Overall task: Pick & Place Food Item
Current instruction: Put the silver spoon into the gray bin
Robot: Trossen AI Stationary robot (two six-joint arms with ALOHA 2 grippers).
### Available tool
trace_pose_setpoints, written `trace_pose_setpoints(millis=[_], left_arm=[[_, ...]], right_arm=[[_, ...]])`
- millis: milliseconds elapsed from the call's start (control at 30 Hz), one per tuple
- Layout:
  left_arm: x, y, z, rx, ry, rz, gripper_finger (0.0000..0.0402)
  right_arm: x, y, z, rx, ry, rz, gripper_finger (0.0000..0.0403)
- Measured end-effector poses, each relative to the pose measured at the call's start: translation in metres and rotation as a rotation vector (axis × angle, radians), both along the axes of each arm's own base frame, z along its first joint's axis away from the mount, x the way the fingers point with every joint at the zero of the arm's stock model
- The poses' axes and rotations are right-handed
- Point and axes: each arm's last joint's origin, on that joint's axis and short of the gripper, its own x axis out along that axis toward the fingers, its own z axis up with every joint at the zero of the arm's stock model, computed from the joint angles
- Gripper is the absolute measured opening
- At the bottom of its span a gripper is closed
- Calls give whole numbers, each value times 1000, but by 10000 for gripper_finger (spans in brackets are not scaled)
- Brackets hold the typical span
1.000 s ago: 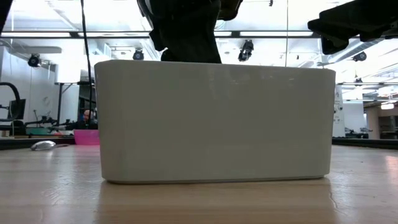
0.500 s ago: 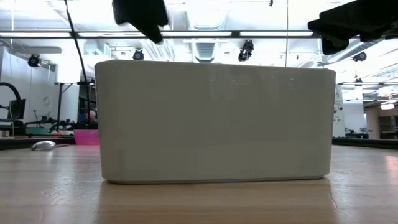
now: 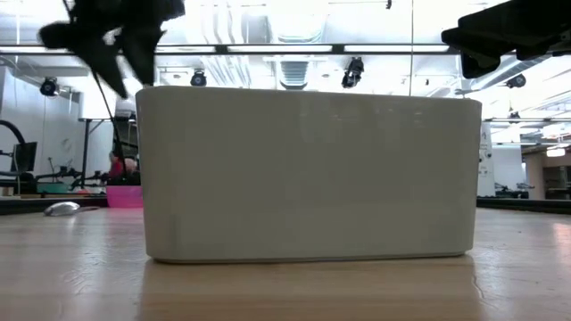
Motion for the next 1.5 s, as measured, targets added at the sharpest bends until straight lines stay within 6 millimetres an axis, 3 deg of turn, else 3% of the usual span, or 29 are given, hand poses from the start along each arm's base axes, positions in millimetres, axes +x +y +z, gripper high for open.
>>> trace_pose_setpoints(millis=[267, 467, 1000, 1267, 1500], left_arm=[[-57, 52, -26, -104, 3, 297, 224], [-85, 79, -36, -140, -25, 445, 224], [-84, 99, -42, -126, 50, 468, 224], [-84, 136, -54, -150, 166, 551, 224], [-82, 165, -76, -193, 234, 607, 224]], right_arm=[[0, 0, 0, -1, 2, -1, 130], [0, 0, 0, -1, 1, -1, 130], [0, 0, 0, -1, 1, 0, 130], [0, 0, 0, -1, 1, 0, 130], [0, 0, 0, -1, 1, 0, 130]])
